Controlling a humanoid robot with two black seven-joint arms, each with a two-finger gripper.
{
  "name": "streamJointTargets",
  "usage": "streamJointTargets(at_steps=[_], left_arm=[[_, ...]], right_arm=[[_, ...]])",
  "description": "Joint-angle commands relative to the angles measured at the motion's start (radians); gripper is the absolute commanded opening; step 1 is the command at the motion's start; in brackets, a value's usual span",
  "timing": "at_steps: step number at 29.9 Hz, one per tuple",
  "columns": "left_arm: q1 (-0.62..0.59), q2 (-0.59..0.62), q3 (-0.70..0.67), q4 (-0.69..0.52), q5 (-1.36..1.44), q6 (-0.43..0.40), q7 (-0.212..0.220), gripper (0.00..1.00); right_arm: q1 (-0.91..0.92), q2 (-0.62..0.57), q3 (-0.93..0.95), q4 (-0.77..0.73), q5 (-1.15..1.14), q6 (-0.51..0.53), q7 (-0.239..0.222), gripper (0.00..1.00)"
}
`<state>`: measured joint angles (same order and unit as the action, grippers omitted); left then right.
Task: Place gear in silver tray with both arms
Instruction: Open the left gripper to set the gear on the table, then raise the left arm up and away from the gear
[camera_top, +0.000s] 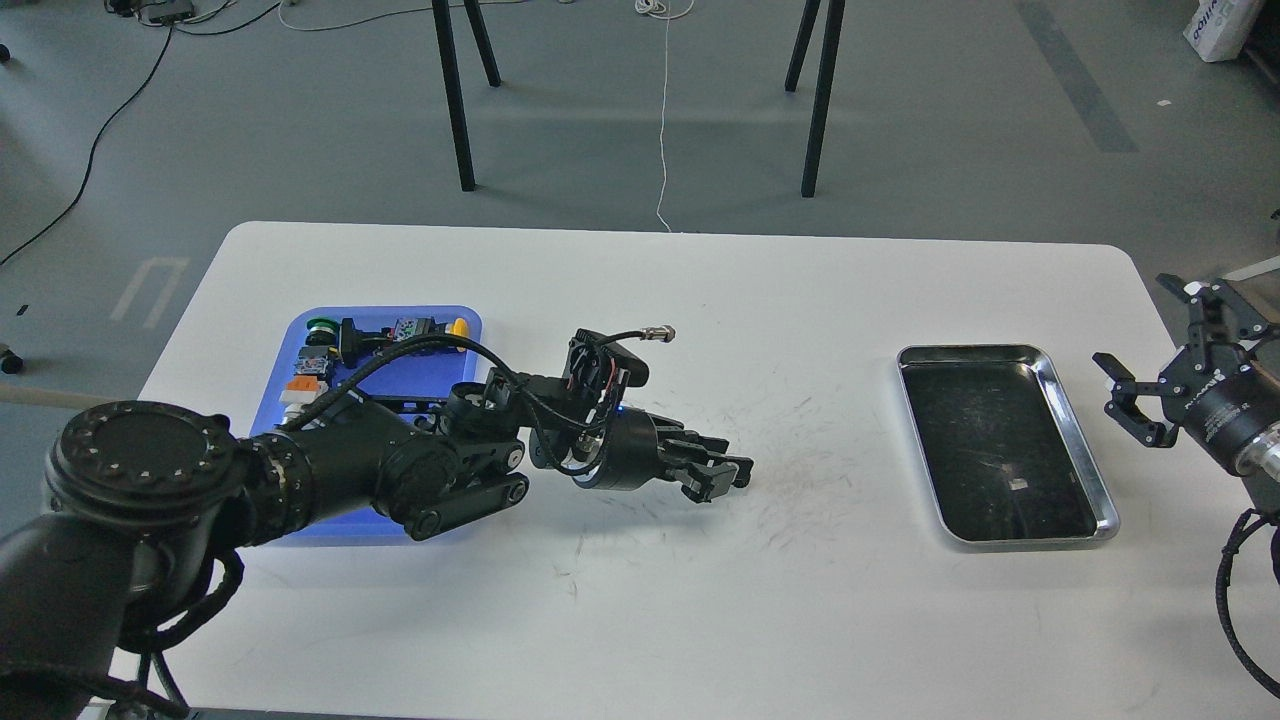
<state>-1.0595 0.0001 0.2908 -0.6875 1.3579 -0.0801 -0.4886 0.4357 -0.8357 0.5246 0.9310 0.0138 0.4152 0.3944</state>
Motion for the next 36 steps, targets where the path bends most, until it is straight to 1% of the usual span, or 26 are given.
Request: streamJointTargets(at_steps=[1,6,8,11,15,17,19,23,24,28,32,36], left_arm=[[-0.036,0.0,-0.024,-0.001,-0.06,-0.032,0.0,0.61],[-0.083,0.0,-0.071,0.0,-0.218,-0.046,0.0,0.74],[-0.114,0.0,-0.099,0.0,-0.296,-0.056,0.0,0.8],[-0.149,0.0,-0.154,0.0,-0.408,-0.088,0.0,0.86],[-0.192,0.038,-0.212,0.0,-0.47,-0.159,0.0,0.88],[-0.201,0.052,-0.269,0.0,-0.485,-0.185,0.0,0.88],[-0.201,0.069,-0.333,0.0,-0.514,-0.199,0.0,0.92],[-0.2,0.081,-0.438,0.006,-0.604,-0.193,0.0,0.99],[-0.197,0.084,-0.461,0.011,-0.637,-0.19,0.0,0.99],[-0.189,0.113,-0.483,0.029,-0.709,-0.17,0.0,0.99],[-0.178,0.146,-0.492,0.04,-0.795,-0.127,0.0,1.0],[-0.126,0.179,-0.506,0.04,-0.885,-0.115,0.0,1.0]], right_arm=[[0.002,0.001,0.002,0.002,-0.058,-0.003,0.003,0.99],[0.011,-0.002,0.003,0.008,-0.129,-0.001,0.014,0.99],[0.012,-0.006,0.005,0.012,-0.178,0.001,0.038,0.99],[0.028,-0.023,0.008,0.035,-0.257,0.001,0.072,0.99],[0.044,-0.065,0.008,0.11,-0.371,0.002,0.081,0.99],[0.072,-0.082,0.006,0.144,-0.437,0.004,0.081,0.99],[0.103,-0.094,0.002,0.158,-0.495,0.011,0.08,0.99],[0.12,-0.109,0.002,0.176,-0.535,0.022,0.08,0.99],[0.121,-0.108,0.002,0.183,-0.538,0.022,0.078,0.99],[0.117,-0.108,0.0,0.189,-0.598,0.022,0.078,0.99],[0.117,-0.108,0.002,0.229,-0.736,0.022,0.078,0.99],[0.124,-0.108,0.002,0.291,-0.856,0.022,0.078,0.99]])
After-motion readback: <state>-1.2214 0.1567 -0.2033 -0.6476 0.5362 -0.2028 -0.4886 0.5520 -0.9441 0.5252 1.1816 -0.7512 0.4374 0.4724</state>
